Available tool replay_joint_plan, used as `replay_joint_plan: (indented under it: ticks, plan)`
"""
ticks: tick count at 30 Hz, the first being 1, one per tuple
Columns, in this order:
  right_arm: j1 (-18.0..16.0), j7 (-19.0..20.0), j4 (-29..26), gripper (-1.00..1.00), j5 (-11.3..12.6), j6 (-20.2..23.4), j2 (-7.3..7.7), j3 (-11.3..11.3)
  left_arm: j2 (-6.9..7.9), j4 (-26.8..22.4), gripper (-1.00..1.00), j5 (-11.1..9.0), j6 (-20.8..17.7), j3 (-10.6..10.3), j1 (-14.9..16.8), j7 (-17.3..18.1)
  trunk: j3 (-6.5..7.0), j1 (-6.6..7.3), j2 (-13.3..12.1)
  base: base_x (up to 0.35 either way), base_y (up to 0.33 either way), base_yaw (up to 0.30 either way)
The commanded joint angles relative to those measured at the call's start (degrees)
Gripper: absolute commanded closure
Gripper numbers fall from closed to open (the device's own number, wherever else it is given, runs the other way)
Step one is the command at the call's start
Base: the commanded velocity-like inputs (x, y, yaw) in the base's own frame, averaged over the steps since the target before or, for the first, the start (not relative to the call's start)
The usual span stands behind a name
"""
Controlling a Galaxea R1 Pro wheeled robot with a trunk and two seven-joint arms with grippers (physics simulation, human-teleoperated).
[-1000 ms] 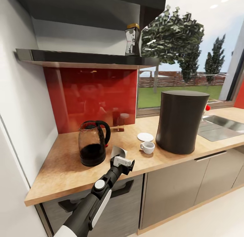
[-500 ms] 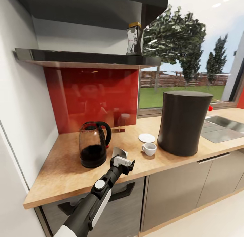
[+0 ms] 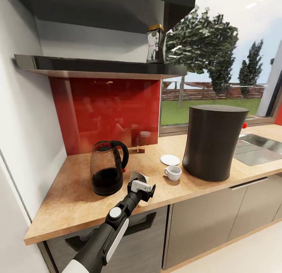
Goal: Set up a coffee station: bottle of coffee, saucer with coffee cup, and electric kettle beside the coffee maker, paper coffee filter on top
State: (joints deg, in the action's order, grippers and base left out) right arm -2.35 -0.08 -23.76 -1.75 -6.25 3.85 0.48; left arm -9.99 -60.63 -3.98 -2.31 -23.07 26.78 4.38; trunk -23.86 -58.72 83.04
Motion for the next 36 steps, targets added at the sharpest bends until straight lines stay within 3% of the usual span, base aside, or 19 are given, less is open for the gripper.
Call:
replay_joint_plan:
  ticks: [1, 36]
  plan:
    - [0.0, 0.0, 0.0, -1.0, -0.2, -0.2, 0.02, 0.0, -0.01, 0.0, -1.0, -0.4, -0.2, 0.0, 0.0, 0.2, -0.06, 0.0, 0.0, 0.032, 0.0, 0.0]
    - [0.0, 0.0, 0.0, -1.0, -0.2, -0.2, 0.02, 0.0, -0.01, 2.0, -1.0, -0.4, -0.2, -0.6, 0.0, 0.2, -0.06, 0.0, 0.0, 0.013, -0.006, 0.0]
